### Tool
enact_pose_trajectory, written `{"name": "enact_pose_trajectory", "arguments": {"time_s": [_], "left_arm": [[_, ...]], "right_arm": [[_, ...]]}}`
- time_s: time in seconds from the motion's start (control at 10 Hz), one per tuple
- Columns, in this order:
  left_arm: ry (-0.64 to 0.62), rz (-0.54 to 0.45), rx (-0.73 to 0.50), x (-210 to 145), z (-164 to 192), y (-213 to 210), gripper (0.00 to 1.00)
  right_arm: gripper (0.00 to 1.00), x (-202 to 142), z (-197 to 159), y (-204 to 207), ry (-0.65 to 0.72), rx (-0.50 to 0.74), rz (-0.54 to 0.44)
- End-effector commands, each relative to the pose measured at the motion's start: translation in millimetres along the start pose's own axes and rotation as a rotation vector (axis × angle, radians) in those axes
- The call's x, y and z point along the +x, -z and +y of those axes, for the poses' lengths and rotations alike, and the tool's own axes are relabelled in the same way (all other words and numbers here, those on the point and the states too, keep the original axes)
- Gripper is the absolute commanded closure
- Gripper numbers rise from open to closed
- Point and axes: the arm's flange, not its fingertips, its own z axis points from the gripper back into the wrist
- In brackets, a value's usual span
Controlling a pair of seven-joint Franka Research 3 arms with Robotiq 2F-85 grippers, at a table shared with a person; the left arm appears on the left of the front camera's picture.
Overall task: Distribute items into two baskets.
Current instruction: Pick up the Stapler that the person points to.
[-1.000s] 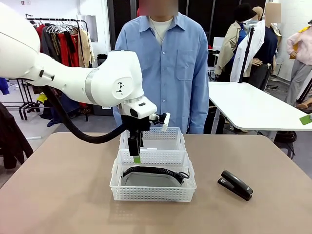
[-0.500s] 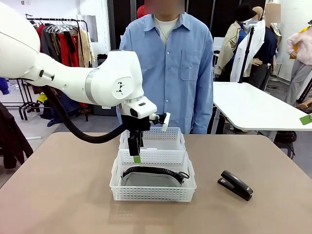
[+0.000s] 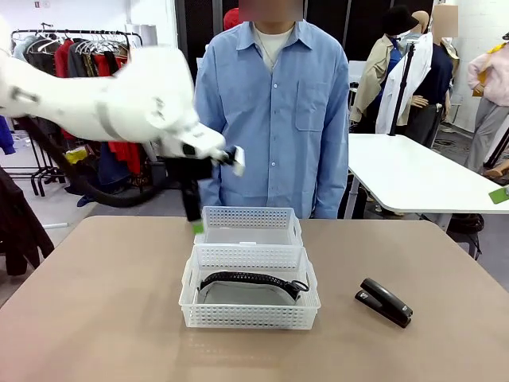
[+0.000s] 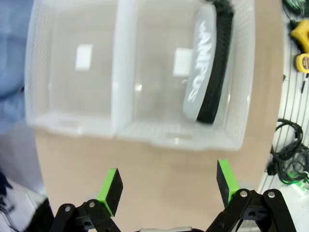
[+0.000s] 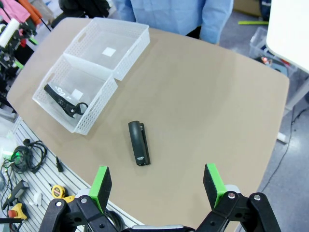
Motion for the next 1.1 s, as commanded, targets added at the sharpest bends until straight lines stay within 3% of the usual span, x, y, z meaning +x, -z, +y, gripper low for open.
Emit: {"name": "enact_pose_trajectory", "arguments": {"time_s": [0.0,0.3,0.6,1.0], "left_arm": [[-0.133,-0.059,0.018,-59.4,1.5,-36.2,0.00],[-0.394,-0.130,0.060,-174.1,14.1,-83.4,0.00],[-0.630,-0.223,0.121,-278.3,3.1,-106.2,0.00],[-0.758,-0.355,0.173,-337.9,-32.6,-122.7,0.00]], "right_arm": [[0.00,0.5,0.7,-0.4,0.001,0.007,-0.006],[0.00,0.5,0.7,-0.4,0.001,0.007,-0.006],[0.00,0.5,0.7,-0.4,0.001,0.007,-0.006],[0.00,0.5,0.7,-0.4,0.001,0.007,-0.006]]}}
